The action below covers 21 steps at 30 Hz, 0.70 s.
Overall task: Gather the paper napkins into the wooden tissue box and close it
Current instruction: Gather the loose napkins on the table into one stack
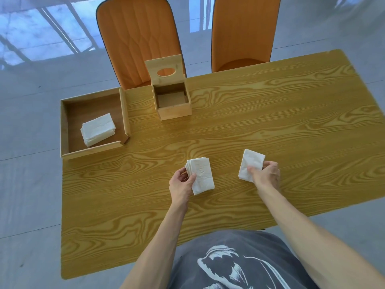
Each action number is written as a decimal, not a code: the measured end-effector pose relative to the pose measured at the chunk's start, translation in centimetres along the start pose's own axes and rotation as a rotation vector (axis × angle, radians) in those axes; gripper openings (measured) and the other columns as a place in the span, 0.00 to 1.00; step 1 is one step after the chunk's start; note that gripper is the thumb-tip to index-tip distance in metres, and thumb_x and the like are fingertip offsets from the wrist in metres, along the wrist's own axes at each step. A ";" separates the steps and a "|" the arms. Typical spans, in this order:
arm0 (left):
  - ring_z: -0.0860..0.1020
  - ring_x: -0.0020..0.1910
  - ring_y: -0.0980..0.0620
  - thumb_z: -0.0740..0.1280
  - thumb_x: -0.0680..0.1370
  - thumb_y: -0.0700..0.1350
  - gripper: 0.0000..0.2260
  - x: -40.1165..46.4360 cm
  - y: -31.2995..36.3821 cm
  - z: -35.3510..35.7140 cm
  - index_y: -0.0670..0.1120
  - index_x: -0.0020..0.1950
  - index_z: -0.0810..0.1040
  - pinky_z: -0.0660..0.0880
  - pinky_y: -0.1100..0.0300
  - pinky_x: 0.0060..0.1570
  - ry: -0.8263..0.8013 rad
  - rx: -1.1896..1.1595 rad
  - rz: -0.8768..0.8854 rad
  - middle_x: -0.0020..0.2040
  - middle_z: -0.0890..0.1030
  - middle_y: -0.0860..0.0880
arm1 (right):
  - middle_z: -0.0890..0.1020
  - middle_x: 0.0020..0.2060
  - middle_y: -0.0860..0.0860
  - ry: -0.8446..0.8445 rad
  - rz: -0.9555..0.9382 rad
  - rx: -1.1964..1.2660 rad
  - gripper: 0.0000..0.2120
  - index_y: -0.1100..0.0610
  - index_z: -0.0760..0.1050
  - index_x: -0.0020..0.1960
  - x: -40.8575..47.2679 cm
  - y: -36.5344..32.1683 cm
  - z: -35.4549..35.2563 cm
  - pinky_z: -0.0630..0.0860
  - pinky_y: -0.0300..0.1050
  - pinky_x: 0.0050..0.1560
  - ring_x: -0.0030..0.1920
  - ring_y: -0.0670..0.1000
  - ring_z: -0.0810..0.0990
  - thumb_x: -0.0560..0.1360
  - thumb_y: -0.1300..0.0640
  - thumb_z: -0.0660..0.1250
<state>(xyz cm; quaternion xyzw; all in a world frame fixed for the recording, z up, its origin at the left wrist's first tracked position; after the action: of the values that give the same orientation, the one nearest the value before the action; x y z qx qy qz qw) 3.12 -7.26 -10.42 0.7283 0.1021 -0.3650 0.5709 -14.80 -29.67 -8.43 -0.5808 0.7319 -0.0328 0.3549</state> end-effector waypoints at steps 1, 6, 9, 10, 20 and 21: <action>0.83 0.51 0.53 0.75 0.75 0.39 0.18 0.0 0.0 0.0 0.44 0.64 0.78 0.77 0.68 0.42 -0.001 -0.007 -0.004 0.54 0.84 0.46 | 0.80 0.57 0.55 0.002 -0.030 0.018 0.23 0.54 0.70 0.59 0.0 -0.2 0.1 0.77 0.52 0.51 0.53 0.58 0.80 0.69 0.53 0.76; 0.83 0.50 0.51 0.74 0.75 0.38 0.18 0.1 -0.4 -0.1 0.43 0.65 0.77 0.78 0.61 0.45 -0.011 -0.043 -0.043 0.52 0.85 0.45 | 0.84 0.52 0.53 -0.044 -0.136 0.187 0.17 0.56 0.74 0.61 -0.7 -1.2 0.6 0.80 0.51 0.50 0.48 0.52 0.81 0.75 0.57 0.72; 0.84 0.50 0.50 0.74 0.76 0.39 0.18 0.2 -0.5 -0.1 0.44 0.65 0.77 0.81 0.56 0.50 -0.018 -0.041 -0.055 0.51 0.85 0.46 | 0.84 0.49 0.52 -0.181 -0.164 0.337 0.13 0.59 0.79 0.59 -1.4 -2.1 1.2 0.78 0.43 0.47 0.47 0.50 0.82 0.76 0.57 0.72; 0.84 0.50 0.49 0.74 0.76 0.40 0.18 0.2 -0.5 -0.1 0.44 0.65 0.77 0.81 0.52 0.53 -0.018 -0.036 -0.059 0.51 0.85 0.46 | 0.84 0.48 0.51 -0.258 -0.148 0.407 0.13 0.59 0.80 0.58 -1.7 -2.3 1.6 0.79 0.42 0.46 0.46 0.49 0.82 0.76 0.57 0.72; 0.85 0.52 0.45 0.72 0.77 0.43 0.13 0.3 -0.5 -0.1 0.47 0.61 0.78 0.80 0.45 0.58 -0.015 -0.057 -0.084 0.51 0.87 0.45 | 0.86 0.49 0.59 -0.705 -0.129 0.460 0.16 0.63 0.79 0.56 -6.3 -3.3 7.3 0.84 0.55 0.48 0.46 0.55 0.86 0.71 0.58 0.77; 0.85 0.52 0.45 0.72 0.78 0.43 0.12 0.4 -0.5 -0.2 0.47 0.61 0.78 0.80 0.45 0.59 -0.012 -0.057 -0.086 0.51 0.87 0.45 | 0.86 0.49 0.59 -0.700 -0.133 0.447 0.17 0.63 0.79 0.56 -6.3 -3.3 7.7 0.83 0.56 0.50 0.47 0.56 0.86 0.71 0.58 0.77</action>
<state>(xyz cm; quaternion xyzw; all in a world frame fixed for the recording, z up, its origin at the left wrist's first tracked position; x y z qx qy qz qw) 3.14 -7.04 -11.06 0.7046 0.1400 -0.3906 0.5757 -7.32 -22.38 -9.61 -0.5114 0.5028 -0.0143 0.6968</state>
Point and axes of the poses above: each hand's wrist, its own x-axis towards the middle knuckle, its own z-axis out of the palm, y = z × x, the point moved 5 cm from there along x, towards the middle knuckle
